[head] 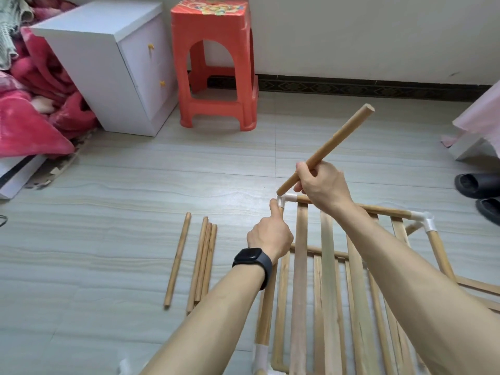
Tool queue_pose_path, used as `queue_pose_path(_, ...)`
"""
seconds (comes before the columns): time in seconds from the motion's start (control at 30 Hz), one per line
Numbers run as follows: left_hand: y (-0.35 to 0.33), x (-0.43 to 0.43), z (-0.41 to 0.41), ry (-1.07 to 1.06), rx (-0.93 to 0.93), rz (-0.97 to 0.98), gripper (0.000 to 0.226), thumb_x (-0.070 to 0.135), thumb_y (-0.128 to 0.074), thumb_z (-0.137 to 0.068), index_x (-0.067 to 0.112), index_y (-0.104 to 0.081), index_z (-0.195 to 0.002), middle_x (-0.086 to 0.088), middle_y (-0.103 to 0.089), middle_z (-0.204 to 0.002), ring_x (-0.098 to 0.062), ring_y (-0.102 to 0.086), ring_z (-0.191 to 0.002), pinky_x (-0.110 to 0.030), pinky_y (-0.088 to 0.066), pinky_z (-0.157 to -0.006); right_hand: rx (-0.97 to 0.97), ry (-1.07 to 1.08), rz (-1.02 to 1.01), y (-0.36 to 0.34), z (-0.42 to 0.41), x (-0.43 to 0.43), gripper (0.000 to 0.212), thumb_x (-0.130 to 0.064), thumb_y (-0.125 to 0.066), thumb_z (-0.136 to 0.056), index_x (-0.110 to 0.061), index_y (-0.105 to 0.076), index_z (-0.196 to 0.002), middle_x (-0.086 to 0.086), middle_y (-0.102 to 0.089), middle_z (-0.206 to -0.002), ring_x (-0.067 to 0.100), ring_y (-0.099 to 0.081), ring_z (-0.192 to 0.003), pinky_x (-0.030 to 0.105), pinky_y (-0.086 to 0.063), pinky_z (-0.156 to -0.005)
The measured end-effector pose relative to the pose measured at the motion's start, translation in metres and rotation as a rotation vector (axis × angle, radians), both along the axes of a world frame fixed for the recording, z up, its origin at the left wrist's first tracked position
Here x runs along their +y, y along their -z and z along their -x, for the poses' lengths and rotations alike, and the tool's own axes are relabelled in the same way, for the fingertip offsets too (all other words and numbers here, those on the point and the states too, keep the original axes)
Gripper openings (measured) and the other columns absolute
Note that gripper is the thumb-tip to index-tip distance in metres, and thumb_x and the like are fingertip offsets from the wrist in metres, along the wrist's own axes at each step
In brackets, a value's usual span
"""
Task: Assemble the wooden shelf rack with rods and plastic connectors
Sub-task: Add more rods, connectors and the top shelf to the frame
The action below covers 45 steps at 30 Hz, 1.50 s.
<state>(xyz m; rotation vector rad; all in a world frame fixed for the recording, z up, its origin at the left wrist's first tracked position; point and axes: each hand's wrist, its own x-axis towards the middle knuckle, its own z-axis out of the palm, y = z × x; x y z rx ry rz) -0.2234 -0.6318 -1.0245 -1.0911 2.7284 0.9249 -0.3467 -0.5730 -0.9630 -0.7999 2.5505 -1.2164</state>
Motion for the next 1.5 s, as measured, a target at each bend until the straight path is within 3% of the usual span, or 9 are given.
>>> queue_pose_path(0.13,0.000,0.004,0.002,-0.005,0.001,0.043,0.058,0.010,-0.035,-0.096,0.017,-0.017,-0.150,-0.004,-0.054,-0.077,-0.031,-0.054,-0.074,-0.040,-0.039,-0.066,0.165,-0.065,-0.218,-0.009,0.004,-0.008,0.045,-0.052,-0.044,-0.092,-0.017,-0.065,-0.074,-0.003,-0.072,-0.068,0.017,-0.068,-0.076,0.041,-0.055,-0.078)
queue_pose_path(0.4,0.001,0.002,0.001,0.010,-0.017,0.066,0.054,0.007,-0.035,-0.094,0.015,-0.021,-0.146,-0.001,-0.046,-0.070,-0.030,-0.051,-0.073,-0.038,-0.036,-0.066,0.152,-0.116,-0.310,-0.009,-0.001,-0.027,0.040,-0.054,-0.047,-0.096,-0.020,-0.063,-0.080,-0.002,-0.073,-0.074,0.024,-0.068,-0.082,0.043,-0.056,-0.081)
queue_pose_path(0.63,0.009,-0.014,-0.009,-0.024,-0.007,0.101,0.046,0.008,-0.036,-0.095,0.014,-0.026,-0.140,-0.001,-0.047,-0.071,-0.030,-0.051,-0.072,-0.037,-0.035,-0.064,0.275,-0.135,-0.264,0.004,-0.017,-0.052,0.044,-0.051,-0.051,-0.097,-0.024,-0.047,-0.063,-0.004,-0.060,-0.059,0.021,-0.056,-0.060,0.032,-0.041,-0.063)
queue_pose_path(0.9,0.008,-0.012,-0.009,-0.035,0.058,0.020,0.045,0.006,-0.038,-0.092,0.013,-0.030,-0.135,-0.009,-0.062,-0.085,-0.034,-0.055,-0.075,-0.038,-0.038,-0.066,0.231,-0.083,-0.203,0.017,-0.017,-0.048,0.041,-0.054,-0.050,-0.096,-0.019,-0.050,-0.074,0.004,-0.069,-0.066,0.031,-0.065,-0.073,0.041,-0.053,-0.076)
queue_pose_path(1.13,0.009,-0.013,-0.014,-0.049,0.085,-0.053,0.046,0.009,-0.036,-0.092,0.015,-0.031,-0.137,-0.013,-0.066,-0.091,-0.035,-0.054,-0.075,-0.039,-0.039,-0.066,0.205,-0.004,-0.156,0.021,-0.029,-0.045,0.041,-0.055,-0.047,-0.098,-0.023,-0.048,-0.074,0.001,-0.067,-0.064,0.024,-0.063,-0.064,0.041,-0.052,-0.066)
queue_pose_path(1.27,0.009,-0.014,-0.018,-0.059,0.049,-0.191,0.040,0.037,-0.032,-0.098,0.021,-0.043,-0.133,-0.012,-0.067,-0.102,-0.037,-0.060,-0.090,-0.042,-0.046,-0.078,0.143,0.021,-0.229,0.010,-0.033,-0.039,0.039,-0.058,-0.044,-0.100,-0.025,-0.052,-0.079,0.002,-0.071,-0.072,0.026,-0.067,-0.075,0.044,-0.055,-0.076)
queue_pose_path(1.37,0.017,-0.017,-0.034,0.009,0.022,-0.288,0.077,0.082,-0.016,-0.086,0.032,-0.051,-0.133,-0.006,-0.068,-0.109,-0.033,-0.061,-0.100,-0.043,-0.046,-0.083,0.064,0.069,-0.293,-0.004,-0.031,-0.025,0.038,-0.061,-0.043,-0.098,-0.029,-0.059,-0.086,-0.008,-0.073,-0.072,0.022,-0.070,-0.084,0.042,-0.055,-0.083)
queue_pose_path(1.43,0.029,-0.024,-0.055,0.060,-0.028,-0.233,0.084,0.087,-0.010,-0.085,0.032,-0.053,-0.133,-0.004,-0.068,-0.112,-0.029,-0.061,-0.103,-0.041,-0.045,-0.081,0.067,0.057,-0.379,-0.008,-0.034,-0.009,0.035,-0.059,-0.043,-0.099,-0.032,-0.066,-0.097,-0.015,-0.071,-0.077,0.022,-0.069,-0.088,0.040,-0.053,-0.082)
queue_pose_path(1.5,0.048,-0.039,-0.079,0.061,-0.103,-0.203,0.072,0.073,-0.017,-0.096,0.027,-0.048,-0.141,-0.006,-0.066,-0.125,-0.028,-0.060,-0.111,-0.040,-0.047,-0.087,0.128,0.041,-0.455,-0.004,-0.046,0.005,0.033,-0.050,-0.045,-0.100,-0.032,-0.067,-0.117,-0.009,-0.071,-0.092,0.025,-0.065,-0.097,0.039,-0.049,-0.080)
